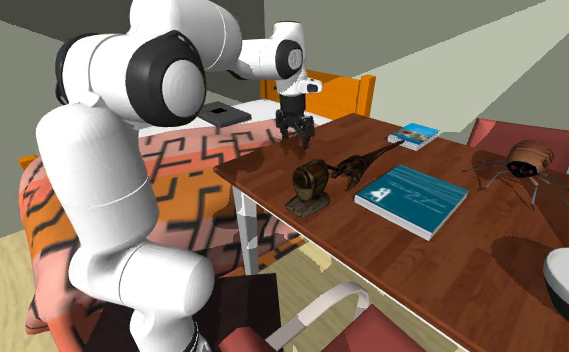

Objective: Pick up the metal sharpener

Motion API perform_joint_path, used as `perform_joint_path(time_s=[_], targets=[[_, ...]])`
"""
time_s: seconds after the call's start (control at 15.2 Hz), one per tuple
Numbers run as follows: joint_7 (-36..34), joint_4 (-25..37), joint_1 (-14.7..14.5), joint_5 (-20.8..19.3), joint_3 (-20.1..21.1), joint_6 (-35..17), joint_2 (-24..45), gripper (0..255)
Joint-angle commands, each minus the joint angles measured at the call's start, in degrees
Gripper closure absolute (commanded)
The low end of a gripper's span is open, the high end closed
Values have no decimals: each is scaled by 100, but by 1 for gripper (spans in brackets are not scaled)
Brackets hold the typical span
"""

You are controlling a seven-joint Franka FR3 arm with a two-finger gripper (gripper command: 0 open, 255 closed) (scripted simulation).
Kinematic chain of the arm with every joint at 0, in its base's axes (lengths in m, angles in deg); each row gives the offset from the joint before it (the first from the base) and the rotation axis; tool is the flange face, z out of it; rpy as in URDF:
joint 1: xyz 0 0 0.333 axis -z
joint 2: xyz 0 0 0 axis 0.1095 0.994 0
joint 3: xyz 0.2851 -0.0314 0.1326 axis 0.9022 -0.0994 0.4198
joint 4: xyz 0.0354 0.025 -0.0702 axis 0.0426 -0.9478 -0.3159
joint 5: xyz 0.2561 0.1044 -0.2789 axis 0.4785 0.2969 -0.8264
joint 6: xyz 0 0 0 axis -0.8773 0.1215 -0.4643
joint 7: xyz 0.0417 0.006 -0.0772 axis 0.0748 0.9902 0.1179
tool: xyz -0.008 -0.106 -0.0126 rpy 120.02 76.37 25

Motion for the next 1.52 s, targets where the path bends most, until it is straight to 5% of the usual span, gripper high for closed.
perform_joint_path(time_s=[0.0,0.53,1.19,1.25,1.45], targets=[[-75,193,132,82,-134,22,263,0],[-330,1042,722,529,-612,137,1411,0],[-335,646,747,590,-605,-400,1572,0],[-339,648,745,591,-603,-400,1575,255],[-338,645,746,591,-603,-404,1576,255]])
